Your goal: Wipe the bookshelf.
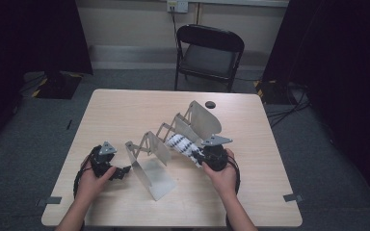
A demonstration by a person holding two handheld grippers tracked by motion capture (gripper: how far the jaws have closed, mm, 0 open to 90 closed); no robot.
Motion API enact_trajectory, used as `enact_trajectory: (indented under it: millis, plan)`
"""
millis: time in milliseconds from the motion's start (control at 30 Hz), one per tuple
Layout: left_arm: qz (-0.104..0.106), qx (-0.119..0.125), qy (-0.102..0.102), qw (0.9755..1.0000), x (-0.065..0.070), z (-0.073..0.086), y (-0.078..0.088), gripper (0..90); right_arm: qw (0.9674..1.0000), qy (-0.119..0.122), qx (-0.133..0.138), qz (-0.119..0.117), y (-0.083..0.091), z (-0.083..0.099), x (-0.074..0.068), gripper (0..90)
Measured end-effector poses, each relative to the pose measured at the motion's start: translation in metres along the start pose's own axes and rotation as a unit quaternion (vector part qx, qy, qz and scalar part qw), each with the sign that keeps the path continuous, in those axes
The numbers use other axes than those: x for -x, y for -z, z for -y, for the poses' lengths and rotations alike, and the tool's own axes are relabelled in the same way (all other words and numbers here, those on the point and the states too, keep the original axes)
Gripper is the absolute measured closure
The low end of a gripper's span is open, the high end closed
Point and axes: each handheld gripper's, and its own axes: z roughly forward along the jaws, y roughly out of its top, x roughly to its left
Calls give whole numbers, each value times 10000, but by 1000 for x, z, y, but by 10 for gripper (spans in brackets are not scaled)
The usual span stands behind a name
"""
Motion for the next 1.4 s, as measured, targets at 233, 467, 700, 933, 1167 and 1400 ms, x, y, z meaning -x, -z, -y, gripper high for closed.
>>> enact_trajectory:
  millis: [233, 467, 700, 933, 1167, 1400]
  plan:
    - [-1, -3, -2, 10000, 0, 0, 0, 1, 9994, 17, -337, -106, -21, 22, -6, 751]
    - [-2, -3, -7, 10000, 0, 0, 0, 1, 9991, 38, -394, -157, -23, 30, -3, 748]
    - [-3, -5, -9, 10000, 0, 0, 0, 0, 9990, -17, -429, -89, -10, 36, 7, 748]
    - [-4, -5, -4, 10000, 0, 0, 0, 0, 9992, 0, -384, -61, -2, 33, 12, 748]
    - [-4, -1, 19, 10000, 0, -1, -1, 0, 9992, -60, -388, 104, 12, 39, 23, 747]
    - [11, -17, -24, 10000, 0, -3, -2, 0, 9986, -241, -395, 268, 26, 51, 36, 747]
